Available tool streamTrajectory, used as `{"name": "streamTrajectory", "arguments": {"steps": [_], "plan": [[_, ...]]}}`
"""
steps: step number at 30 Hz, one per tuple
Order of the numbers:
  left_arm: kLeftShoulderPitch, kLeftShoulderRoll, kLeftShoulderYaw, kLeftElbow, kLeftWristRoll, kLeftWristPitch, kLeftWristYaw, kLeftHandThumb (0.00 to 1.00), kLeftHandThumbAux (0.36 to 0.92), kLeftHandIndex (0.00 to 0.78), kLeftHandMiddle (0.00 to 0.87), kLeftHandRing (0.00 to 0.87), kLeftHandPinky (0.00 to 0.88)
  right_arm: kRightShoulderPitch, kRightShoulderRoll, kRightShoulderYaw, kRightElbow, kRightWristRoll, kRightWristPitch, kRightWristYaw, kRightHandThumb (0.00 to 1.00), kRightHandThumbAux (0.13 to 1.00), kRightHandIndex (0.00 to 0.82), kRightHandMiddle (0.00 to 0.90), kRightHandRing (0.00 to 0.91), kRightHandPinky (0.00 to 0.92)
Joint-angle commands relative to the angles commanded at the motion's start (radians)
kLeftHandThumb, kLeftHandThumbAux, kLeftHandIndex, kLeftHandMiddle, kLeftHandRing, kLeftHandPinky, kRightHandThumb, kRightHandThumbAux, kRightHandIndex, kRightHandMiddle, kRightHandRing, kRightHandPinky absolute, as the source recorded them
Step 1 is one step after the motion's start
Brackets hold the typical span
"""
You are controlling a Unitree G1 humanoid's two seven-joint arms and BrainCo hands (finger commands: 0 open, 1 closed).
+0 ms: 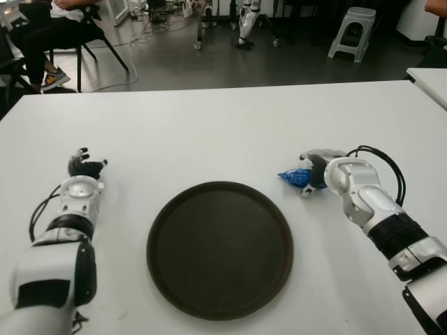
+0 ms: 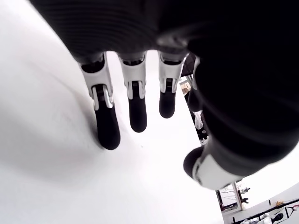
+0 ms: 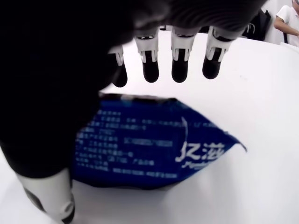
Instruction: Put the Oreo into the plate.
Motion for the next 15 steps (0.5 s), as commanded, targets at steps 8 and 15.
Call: {"name": "streamTrajectory", "arguments": {"steps": [8,15], "plan": [[0.000,0.000,-0.007,0.001,0.007,0.007,0.006,0.282,0.760,0.090,0.129,0.151,0.151,0.010,-0.006,-0.012,-0.005,0.016,-0.023,0.014,0.000,0.774,0.039,0.067,0.047,0.001],[0.001,0.000,-0.010,0.000,0.007,0.005,0.005,0.290,0.763,0.087,0.132,0.149,0.153,0.011,-0.011,-0.016,-0.008,0.034,-0.045,0.025,0.000,0.748,0.036,0.067,0.049,0.000]]}}
